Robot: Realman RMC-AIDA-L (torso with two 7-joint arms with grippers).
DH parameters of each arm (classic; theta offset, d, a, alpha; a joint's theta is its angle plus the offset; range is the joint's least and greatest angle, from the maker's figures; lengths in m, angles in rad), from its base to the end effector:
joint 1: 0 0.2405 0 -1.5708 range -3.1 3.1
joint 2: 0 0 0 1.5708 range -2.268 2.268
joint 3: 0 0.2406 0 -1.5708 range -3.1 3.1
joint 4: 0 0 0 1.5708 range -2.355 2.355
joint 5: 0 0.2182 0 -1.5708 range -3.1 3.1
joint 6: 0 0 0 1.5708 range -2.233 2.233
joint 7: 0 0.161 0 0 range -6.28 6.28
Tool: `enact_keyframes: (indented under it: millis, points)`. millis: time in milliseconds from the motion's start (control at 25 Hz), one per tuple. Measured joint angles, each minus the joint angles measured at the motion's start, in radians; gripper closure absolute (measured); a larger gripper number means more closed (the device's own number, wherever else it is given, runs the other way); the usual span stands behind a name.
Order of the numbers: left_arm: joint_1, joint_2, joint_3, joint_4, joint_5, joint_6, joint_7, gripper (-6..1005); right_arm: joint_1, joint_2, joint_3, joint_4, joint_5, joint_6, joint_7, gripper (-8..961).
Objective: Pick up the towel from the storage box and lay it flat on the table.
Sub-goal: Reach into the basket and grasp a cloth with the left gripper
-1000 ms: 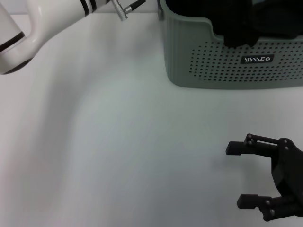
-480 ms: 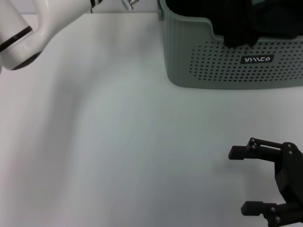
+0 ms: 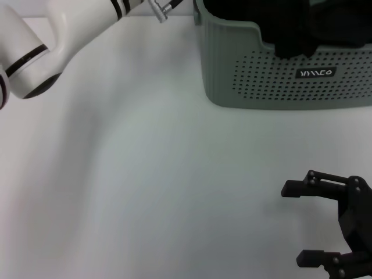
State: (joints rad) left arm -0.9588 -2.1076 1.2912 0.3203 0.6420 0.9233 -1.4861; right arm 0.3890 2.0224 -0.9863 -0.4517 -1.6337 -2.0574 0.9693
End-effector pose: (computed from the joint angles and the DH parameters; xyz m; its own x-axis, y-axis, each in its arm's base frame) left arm -0.0725 0.4697 -0.0358 0.1526 0.3907 0.9078 0.7686 -0.6243 0.1395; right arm 0.2280 0.2271 -0.0019 0.6140 -0.1057 -0.7822 -0.0447 -0.9941 0.0993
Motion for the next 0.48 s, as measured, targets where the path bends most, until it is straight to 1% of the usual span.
enact_keyframes:
  millis: [160, 280, 400, 480]
  points:
    - [-0.007, 0.000, 0.015, 0.002, -0.002, 0.008, 0.002, 992, 0.001, -0.001, 0.000, 0.001, 0.000, 0.000, -0.001, 96]
    - [-0.002, 0.000, 0.015, 0.004, -0.003, 0.032, 0.003, 992, 0.003, -0.002, 0.005, 0.001, 0.000, 0.000, -0.004, 96]
    - [0.019, 0.003, 0.001, 0.011, -0.015, 0.118, 0.003, 992, 0.005, -0.002, 0.009, 0.001, 0.000, 0.000, -0.005, 96]
    - [0.048, 0.009, -0.007, 0.028, -0.040, 0.189, 0.000, 992, 0.006, -0.002, 0.011, 0.001, 0.004, 0.003, -0.006, 96]
